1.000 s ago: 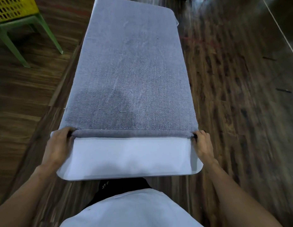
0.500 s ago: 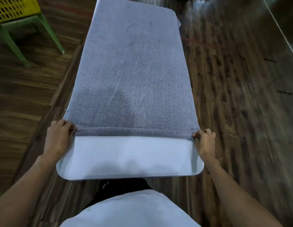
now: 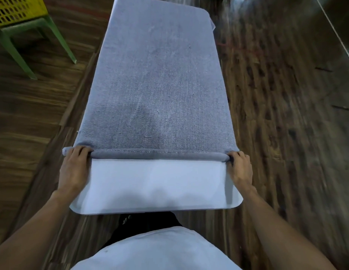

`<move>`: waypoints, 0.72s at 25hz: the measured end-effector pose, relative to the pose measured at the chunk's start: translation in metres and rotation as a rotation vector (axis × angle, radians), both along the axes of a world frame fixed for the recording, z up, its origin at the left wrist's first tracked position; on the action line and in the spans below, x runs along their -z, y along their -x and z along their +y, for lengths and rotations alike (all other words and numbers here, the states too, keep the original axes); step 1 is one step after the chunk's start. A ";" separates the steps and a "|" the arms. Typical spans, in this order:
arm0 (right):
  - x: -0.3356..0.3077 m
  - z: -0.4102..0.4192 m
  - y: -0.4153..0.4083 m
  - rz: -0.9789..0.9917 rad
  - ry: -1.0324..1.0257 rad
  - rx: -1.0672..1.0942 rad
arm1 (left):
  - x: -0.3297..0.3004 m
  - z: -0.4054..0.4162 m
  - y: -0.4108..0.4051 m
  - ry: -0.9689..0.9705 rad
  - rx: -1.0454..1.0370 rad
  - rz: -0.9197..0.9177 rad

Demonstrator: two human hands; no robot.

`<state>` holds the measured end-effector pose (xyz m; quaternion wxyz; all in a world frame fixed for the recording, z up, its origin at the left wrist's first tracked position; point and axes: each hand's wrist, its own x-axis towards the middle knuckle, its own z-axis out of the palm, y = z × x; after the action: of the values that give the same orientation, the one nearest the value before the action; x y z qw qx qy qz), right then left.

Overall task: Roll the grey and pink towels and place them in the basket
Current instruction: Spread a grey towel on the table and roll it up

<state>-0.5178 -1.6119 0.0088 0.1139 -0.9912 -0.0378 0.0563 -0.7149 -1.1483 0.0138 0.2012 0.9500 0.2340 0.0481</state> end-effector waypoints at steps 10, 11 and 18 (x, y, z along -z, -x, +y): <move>-0.009 -0.023 0.003 0.103 -0.086 -0.067 | -0.001 0.046 -0.010 0.070 0.209 0.192; -0.010 -0.016 -0.001 0.067 -0.141 0.005 | -0.002 0.045 -0.018 0.076 0.149 0.138; 0.005 -0.004 0.026 -0.073 0.043 -0.020 | 0.008 0.000 0.013 -0.171 0.087 -0.033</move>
<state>-0.5438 -1.6159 0.0039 0.0906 -0.9943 -0.0508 0.0221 -0.7280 -1.1484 0.0056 0.1252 0.9720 0.1841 0.0748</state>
